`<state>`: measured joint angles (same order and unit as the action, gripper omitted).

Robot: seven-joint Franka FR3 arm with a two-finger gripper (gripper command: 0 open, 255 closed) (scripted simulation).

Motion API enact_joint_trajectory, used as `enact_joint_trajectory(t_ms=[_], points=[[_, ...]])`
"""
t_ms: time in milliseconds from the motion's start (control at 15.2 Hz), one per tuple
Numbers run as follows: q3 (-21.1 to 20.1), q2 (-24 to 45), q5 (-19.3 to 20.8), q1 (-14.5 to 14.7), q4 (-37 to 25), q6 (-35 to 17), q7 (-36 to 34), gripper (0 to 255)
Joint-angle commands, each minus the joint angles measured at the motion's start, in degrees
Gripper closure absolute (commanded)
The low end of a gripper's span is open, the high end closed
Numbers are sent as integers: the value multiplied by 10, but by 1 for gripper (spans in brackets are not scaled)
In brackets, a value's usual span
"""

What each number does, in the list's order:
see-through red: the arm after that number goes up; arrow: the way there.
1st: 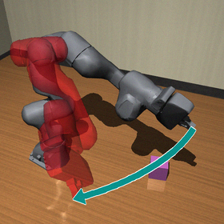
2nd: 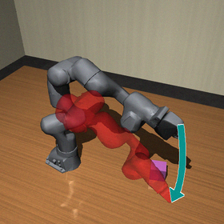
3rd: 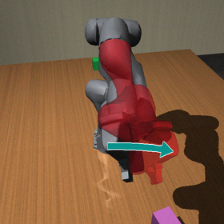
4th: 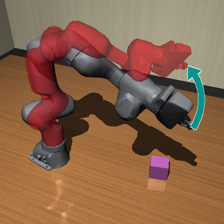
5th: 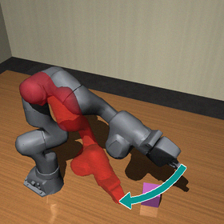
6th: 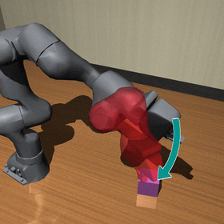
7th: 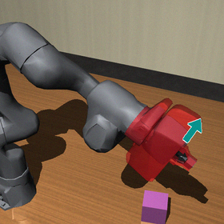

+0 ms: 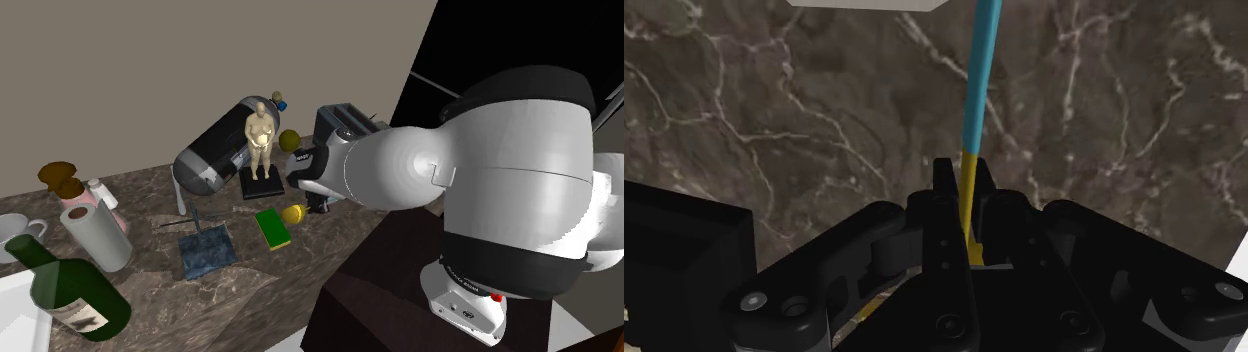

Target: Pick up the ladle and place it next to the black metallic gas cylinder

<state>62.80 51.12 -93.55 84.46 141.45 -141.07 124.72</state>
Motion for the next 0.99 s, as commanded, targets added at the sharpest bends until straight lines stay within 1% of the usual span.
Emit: enact_joint_trajectory(t_ms=[0, 396, 462, 792, 924], points=[[-9, 6, -11, -7, -4, 0, 7, 255], [-9, 6, -11, -7, -4, 0, 7, 255], [-9, 6, -11, -7, -4, 0, 7, 0], [-9, 6, -11, -7, -4, 0, 7, 0], [37, -27, 35, 31, 22, -1, -17, 0]])
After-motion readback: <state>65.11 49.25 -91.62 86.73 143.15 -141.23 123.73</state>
